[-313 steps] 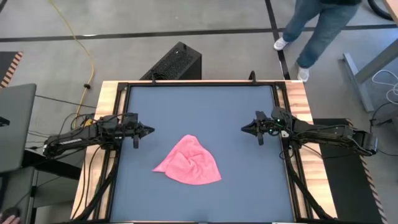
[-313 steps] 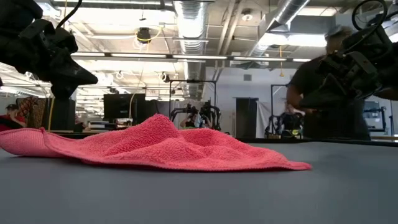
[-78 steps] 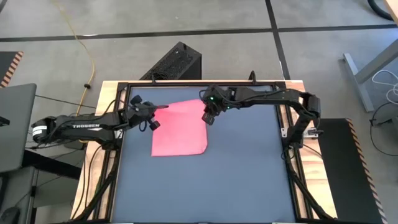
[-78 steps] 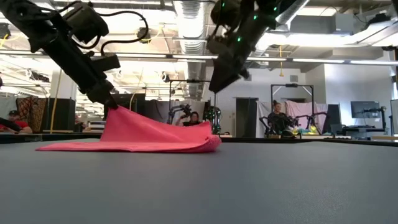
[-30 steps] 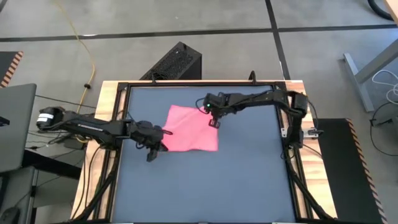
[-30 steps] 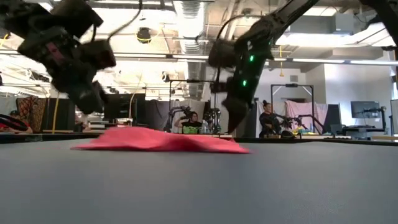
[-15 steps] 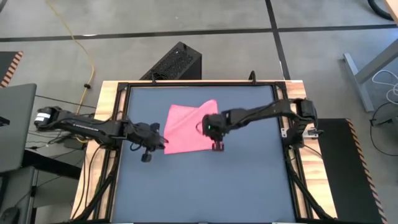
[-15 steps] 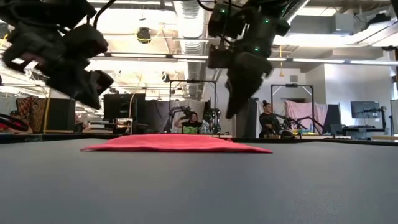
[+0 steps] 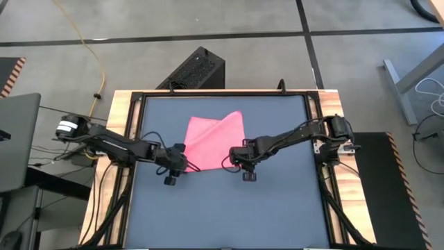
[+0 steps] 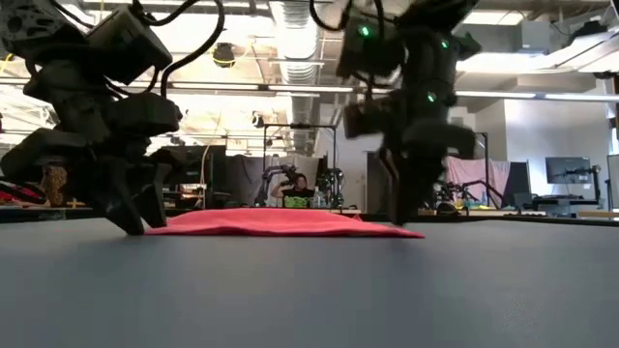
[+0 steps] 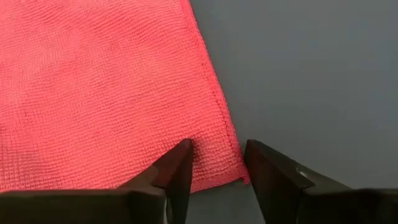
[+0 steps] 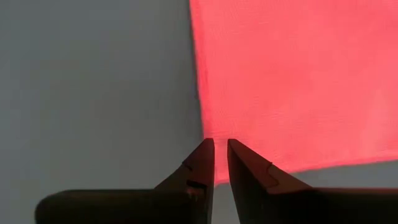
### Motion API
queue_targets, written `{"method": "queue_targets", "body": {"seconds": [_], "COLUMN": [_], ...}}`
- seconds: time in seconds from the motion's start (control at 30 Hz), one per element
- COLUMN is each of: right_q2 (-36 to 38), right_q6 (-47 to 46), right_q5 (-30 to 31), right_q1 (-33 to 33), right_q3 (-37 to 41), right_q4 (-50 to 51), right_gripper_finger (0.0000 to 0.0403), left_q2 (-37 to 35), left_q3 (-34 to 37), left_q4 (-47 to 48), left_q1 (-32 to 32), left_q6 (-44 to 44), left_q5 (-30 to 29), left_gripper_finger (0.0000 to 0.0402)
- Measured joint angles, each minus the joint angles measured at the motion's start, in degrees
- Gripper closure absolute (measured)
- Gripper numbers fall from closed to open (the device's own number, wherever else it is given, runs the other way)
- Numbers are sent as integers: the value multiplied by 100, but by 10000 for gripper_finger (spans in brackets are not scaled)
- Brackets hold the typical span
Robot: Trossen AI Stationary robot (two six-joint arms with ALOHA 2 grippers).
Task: Roll towel into tight, uniform cylinder
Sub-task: Roll the red towel
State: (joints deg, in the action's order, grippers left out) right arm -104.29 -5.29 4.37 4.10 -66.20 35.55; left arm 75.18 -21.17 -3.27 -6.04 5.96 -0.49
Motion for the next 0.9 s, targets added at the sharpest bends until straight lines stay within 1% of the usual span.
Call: {"method": "queue_targets", "body": {"seconds": [0.1, 0.23, 0.53, 0.7, 0.8, 0.9], "right_q2": [4, 25, 48, 357, 525, 652], "right_q6": [-96, -117, -82, -66, -203, -360], "right_q5": [1, 13, 1, -5, -10, -12], "right_q1": [-51, -48, -46, -74, -66, -61], "right_q3": [261, 428, 343, 179, 181, 186], "right_q4": [-364, -558, -384, -170, 38, 15], "right_gripper_finger": [330, 330, 330, 330, 330, 330], "left_q2": [131, 168, 172, 174, 174, 174], "left_q3": [0, 0, 7, 9, 9, 9], "left_q4": [17, 97, 116, 160, 211, 212], "left_q1": [0, 0, -2, -2, -2, -2], "left_q6": [-14, -40, -60, -113, -178, -217], "left_q5": [2, -105, -232, -257, -258, -263], "left_gripper_finger": [258, 259, 260, 262, 276, 306]}}
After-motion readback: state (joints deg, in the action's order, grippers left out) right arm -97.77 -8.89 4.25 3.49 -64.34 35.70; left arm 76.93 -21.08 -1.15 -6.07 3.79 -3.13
